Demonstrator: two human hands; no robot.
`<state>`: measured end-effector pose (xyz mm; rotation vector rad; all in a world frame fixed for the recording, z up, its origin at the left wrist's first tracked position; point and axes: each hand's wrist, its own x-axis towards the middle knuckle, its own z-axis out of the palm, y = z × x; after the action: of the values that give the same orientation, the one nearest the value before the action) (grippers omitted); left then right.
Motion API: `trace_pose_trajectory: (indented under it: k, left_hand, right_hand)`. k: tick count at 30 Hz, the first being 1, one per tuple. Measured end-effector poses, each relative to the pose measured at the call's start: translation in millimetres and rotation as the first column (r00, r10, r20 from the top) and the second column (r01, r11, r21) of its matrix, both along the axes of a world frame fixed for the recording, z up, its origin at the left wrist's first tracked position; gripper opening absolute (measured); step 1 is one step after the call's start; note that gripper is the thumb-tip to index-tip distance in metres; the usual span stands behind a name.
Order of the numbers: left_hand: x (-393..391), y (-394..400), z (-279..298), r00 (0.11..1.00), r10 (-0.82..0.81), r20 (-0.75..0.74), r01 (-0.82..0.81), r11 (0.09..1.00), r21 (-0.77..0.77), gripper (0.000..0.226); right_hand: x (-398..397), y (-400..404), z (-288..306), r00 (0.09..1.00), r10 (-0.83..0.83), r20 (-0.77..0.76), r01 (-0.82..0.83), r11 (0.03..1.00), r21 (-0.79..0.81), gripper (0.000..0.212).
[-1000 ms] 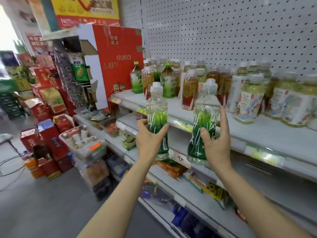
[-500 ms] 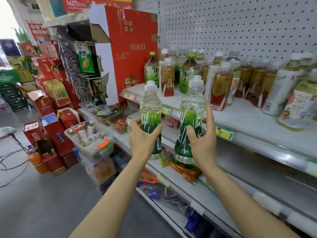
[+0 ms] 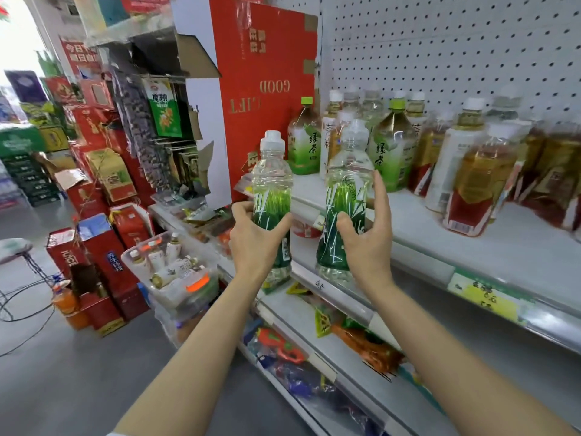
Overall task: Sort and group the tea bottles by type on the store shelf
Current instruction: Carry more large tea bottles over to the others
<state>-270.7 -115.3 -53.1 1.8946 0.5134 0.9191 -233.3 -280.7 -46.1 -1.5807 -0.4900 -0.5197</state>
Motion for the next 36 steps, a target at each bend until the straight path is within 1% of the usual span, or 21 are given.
trace_pose_trajectory:
  k: [4, 7, 11, 15, 18, 21, 25, 28, 32, 34, 36]
  left_hand:
    - [28.5, 40.7, 4.3, 1.000, -0.016, 0.011, 0.016, 1.000, 0.006, 0.065]
    - [49.9, 71.0, 12.1, 0.998, -0.069, 0.008, 0.069, 0.997, 0.028, 0.062]
    - [81.2, 109.0, 26.7, 0.989, -0.144, 0.016, 0.142, 0.987, 0.072, 0.065]
    - [114.8, 127.0, 31.2, 0.972, -0.217, 0.086, 0.216, 0.976, 0.025, 0.067]
    - [141.9, 128.5, 37.6, 0.951, -0.275, 0.142, 0.279, 0.960, -0.008, 0.069]
    - [169.8, 121.8, 45.0, 0.924, -0.338, 0.178, 0.342, 0.940, 0.009, 0.063]
    - [207.6, 104.0, 52.1, 0.848, -0.477, 0.232, 0.485, 0.874, 0.024, 0.057]
    - [233.7, 91.3, 55.8, 0.822, -0.518, 0.237, 0.527, 0.849, 0.026, 0.051]
    - [260.8, 81.6, 42.7, 0.805, -0.558, 0.202, 0.564, 0.825, 0.032, 0.054]
    - [272.4, 79.0, 33.1, 0.804, -0.568, 0.178, 0.571, 0.820, 0.039, 0.063]
    - [282.2, 77.8, 26.6, 0.812, -0.565, 0.149, 0.559, 0.825, 0.082, 0.072]
  right_hand:
    - [16.6, 39.6, 3.5, 0.999, -0.042, 0.013, 0.043, 0.999, -0.005, 0.081]
    - [28.8, 70.3, 7.0, 0.994, -0.108, 0.012, 0.108, 0.994, 0.008, 0.082]
    - [43.2, 106.9, 12.9, 0.978, -0.208, 0.004, 0.207, 0.978, 0.034, 0.081]
    - [52.8, 116.6, 10.4, 0.968, -0.248, -0.019, 0.249, 0.968, 0.029, 0.082]
    - [65.0, 117.2, 10.8, 0.953, -0.302, -0.018, 0.303, 0.952, 0.043, 0.084]
    - [83.0, 111.7, 13.7, 0.937, -0.349, 0.004, 0.348, 0.934, 0.075, 0.085]
    - [105.4, 100.3, 20.4, 0.911, -0.410, 0.040, 0.403, 0.908, 0.116, 0.086]
    - [119.9, 94.5, 26.3, 0.900, -0.431, 0.062, 0.422, 0.899, 0.114, 0.087]
    - [131.6, 88.0, 29.6, 0.887, -0.450, 0.102, 0.443, 0.893, 0.081, 0.086]
    - [134.9, 86.1, 29.5, 0.877, -0.466, 0.116, 0.458, 0.885, 0.087, 0.085]
    - [138.7, 84.7, 29.1, 0.866, -0.486, 0.122, 0.477, 0.874, 0.090, 0.086]
